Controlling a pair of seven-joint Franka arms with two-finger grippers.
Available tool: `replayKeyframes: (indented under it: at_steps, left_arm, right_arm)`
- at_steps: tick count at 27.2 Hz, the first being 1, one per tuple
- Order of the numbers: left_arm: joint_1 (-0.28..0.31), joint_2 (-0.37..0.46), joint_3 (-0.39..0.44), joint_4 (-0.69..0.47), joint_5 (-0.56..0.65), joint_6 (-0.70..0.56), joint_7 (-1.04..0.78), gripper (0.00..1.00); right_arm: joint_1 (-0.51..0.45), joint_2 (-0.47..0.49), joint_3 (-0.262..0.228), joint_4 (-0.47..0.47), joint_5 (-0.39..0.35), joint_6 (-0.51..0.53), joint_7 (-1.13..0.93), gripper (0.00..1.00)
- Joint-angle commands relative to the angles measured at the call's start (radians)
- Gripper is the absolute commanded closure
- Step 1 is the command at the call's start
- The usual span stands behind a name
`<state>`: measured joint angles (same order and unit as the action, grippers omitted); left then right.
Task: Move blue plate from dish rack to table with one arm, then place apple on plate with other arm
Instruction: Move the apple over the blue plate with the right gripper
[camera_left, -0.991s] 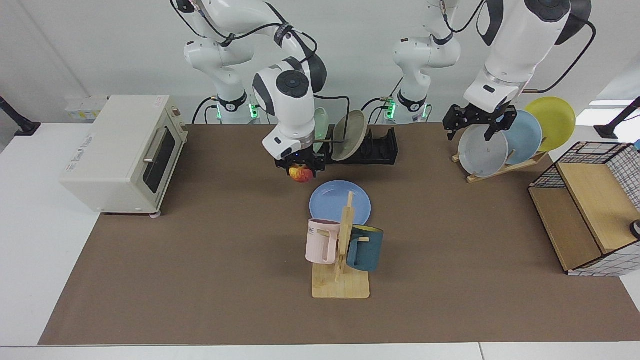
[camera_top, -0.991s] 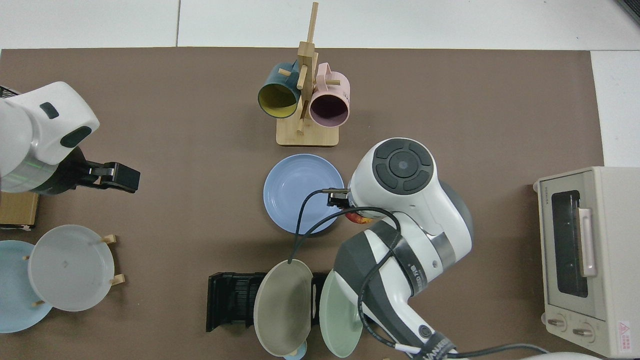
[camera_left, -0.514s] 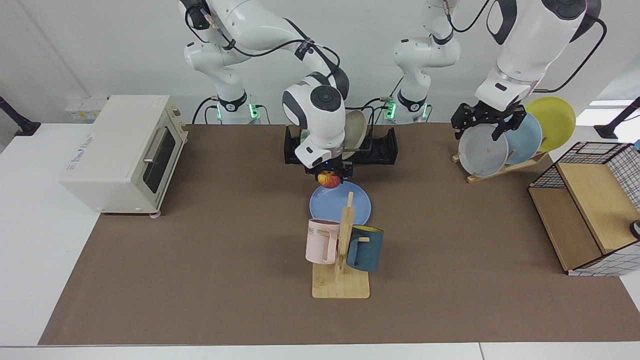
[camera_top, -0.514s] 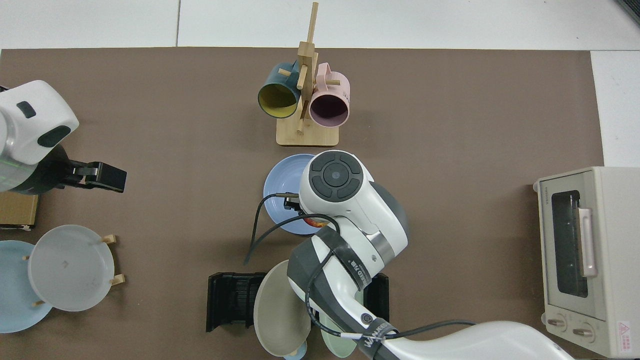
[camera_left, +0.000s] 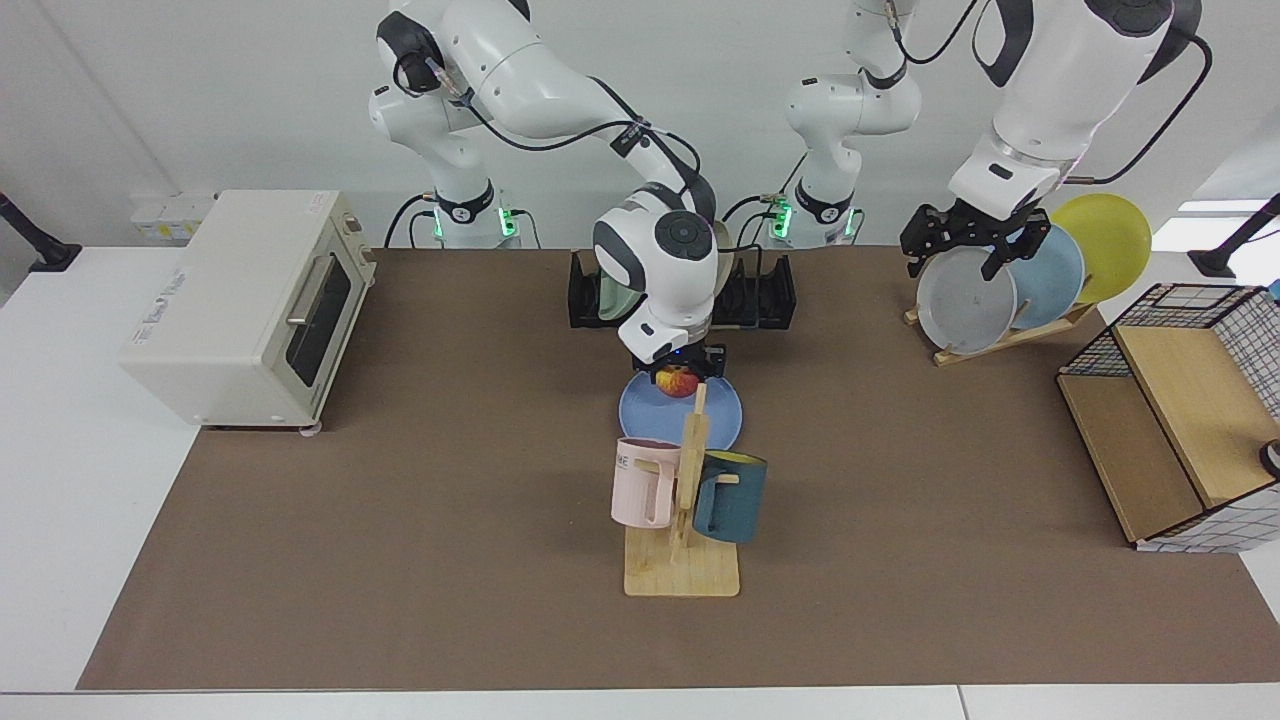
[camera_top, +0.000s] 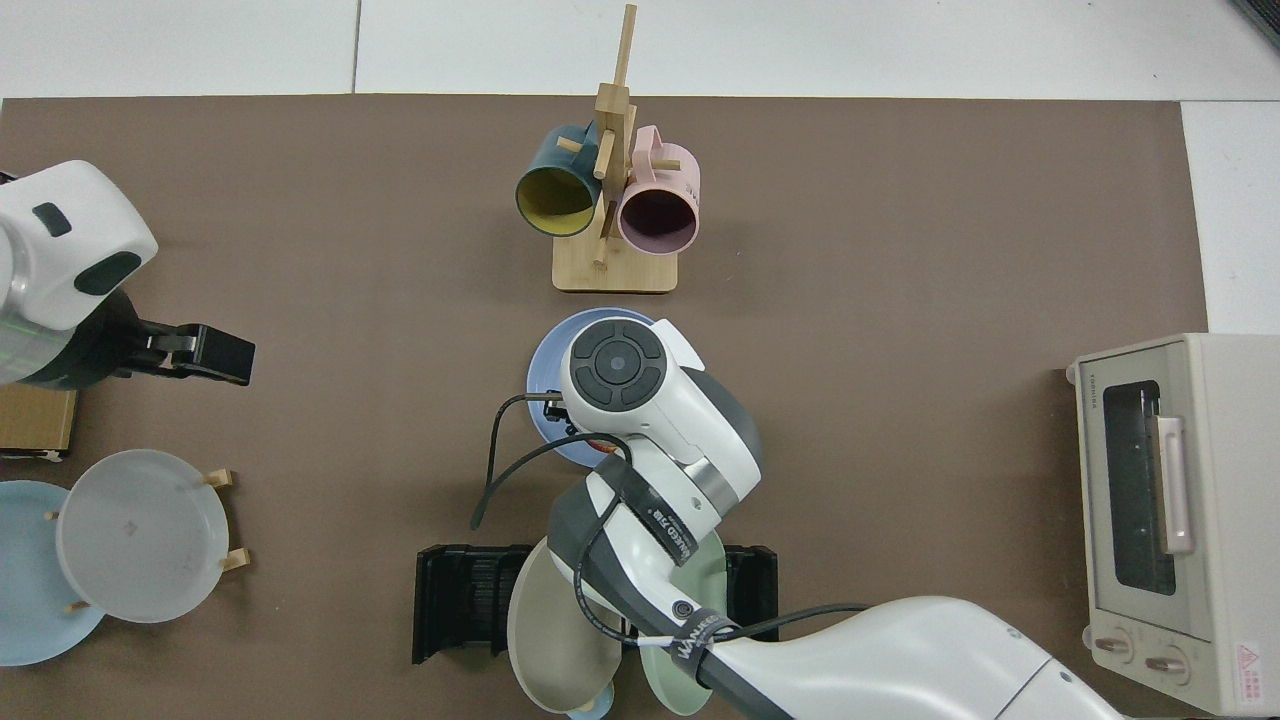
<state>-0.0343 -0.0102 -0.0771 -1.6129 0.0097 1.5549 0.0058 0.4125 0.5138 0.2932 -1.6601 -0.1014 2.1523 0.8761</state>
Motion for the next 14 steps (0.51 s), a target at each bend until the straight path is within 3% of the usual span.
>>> replayKeyframes:
  at_steps: [1, 4, 5, 9, 14]
  left_arm:
    - [0.011, -0.014, -0.001, 0.010, -0.016, -0.009, 0.010, 0.00]
    - [0.011, -0.020, 0.000, 0.010, -0.016, -0.013, 0.005, 0.00]
    - [0.011, -0.020, 0.002, 0.010, -0.016, -0.013, 0.005, 0.00]
    - [0.013, -0.020, 0.005, 0.010, -0.016, -0.012, 0.005, 0.00]
    - [0.013, -0.020, 0.007, 0.010, -0.016, -0.013, 0.003, 0.00]
  right_arm:
    - [-0.008, 0.028, 0.006, 0.020, -0.032, 0.037, 0.032, 1.00]
    - [-0.008, 0.029, 0.006, 0.020, -0.024, 0.026, 0.031, 1.00]
    - [-0.009, 0.032, 0.006, 0.020, -0.018, 0.026, 0.031, 0.92]
    - [-0.020, 0.034, 0.006, 0.026, -0.034, -0.006, 0.029, 0.00]
    - [-0.021, 0.022, 0.006, 0.045, -0.035, -0.048, 0.026, 0.00]
